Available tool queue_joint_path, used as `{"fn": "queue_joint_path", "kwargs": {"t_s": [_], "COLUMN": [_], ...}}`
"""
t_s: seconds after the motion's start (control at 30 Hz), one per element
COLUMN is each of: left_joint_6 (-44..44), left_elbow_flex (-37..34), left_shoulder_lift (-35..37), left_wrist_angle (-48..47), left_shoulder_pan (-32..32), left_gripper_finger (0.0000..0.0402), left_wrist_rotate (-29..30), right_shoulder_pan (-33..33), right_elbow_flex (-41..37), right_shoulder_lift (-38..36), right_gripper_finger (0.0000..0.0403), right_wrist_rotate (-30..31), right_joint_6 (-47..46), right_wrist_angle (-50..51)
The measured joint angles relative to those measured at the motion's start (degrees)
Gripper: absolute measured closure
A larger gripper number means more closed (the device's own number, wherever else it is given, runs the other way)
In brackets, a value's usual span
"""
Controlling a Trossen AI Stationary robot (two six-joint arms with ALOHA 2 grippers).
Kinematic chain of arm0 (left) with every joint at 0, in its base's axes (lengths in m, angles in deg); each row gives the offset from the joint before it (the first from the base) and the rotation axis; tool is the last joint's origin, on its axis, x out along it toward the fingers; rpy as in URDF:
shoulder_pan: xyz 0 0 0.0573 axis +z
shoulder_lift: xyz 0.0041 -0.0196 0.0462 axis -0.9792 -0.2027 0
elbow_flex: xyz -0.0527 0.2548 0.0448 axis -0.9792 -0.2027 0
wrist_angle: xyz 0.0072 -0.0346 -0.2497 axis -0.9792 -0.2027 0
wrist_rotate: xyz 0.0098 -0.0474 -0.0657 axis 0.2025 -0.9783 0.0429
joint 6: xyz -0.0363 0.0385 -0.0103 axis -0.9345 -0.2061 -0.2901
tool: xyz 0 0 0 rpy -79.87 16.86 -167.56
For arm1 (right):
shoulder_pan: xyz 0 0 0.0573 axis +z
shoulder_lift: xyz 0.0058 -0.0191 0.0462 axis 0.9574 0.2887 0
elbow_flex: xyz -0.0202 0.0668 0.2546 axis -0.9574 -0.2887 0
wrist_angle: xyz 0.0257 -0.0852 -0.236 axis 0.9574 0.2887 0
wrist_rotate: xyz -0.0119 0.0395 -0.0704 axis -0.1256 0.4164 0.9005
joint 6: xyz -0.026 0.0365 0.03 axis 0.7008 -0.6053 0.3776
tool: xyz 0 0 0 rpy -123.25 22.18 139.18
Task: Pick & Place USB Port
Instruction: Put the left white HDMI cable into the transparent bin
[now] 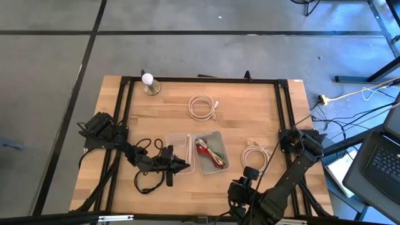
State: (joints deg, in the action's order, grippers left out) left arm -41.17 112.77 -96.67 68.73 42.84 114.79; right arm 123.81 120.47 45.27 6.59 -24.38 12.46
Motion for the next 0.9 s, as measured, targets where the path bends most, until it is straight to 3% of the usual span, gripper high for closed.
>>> {"fn": "queue_joint_path", "kwargs": {"t_s": [0.13, 0.5, 0.9], "left_joint_6": [-0.96, -1.02, -0.41], "left_elbow_flex": [0.00, 0.00, 0.00], "left_shoulder_lift": [0.00, 0.07, 0.09], "left_wrist_angle": [-0.17, -2.29, -3.38], "left_shoulder_pan": [0.36, 2.62, 2.64], "left_gripper_finger": [0.0373, 0.0373, 0.0357], "left_wrist_rotate": [0.18, -7.01, -8.85], "right_shoulder_pan": [0.00, 0.00, 0.00], "right_elbow_flex": [0.00, 0.00, 0.00], "right_shoulder_lift": [0.00, 0.00, 0.00], "right_gripper_finger": [0.0265, 0.0265, 0.0265], "right_wrist_rotate": [0.00, 0.00, 0.01], "right_joint_6": [0.12, 0.15, 0.17], "right_wrist_angle": [0.00, 0.02, 0.00]}}
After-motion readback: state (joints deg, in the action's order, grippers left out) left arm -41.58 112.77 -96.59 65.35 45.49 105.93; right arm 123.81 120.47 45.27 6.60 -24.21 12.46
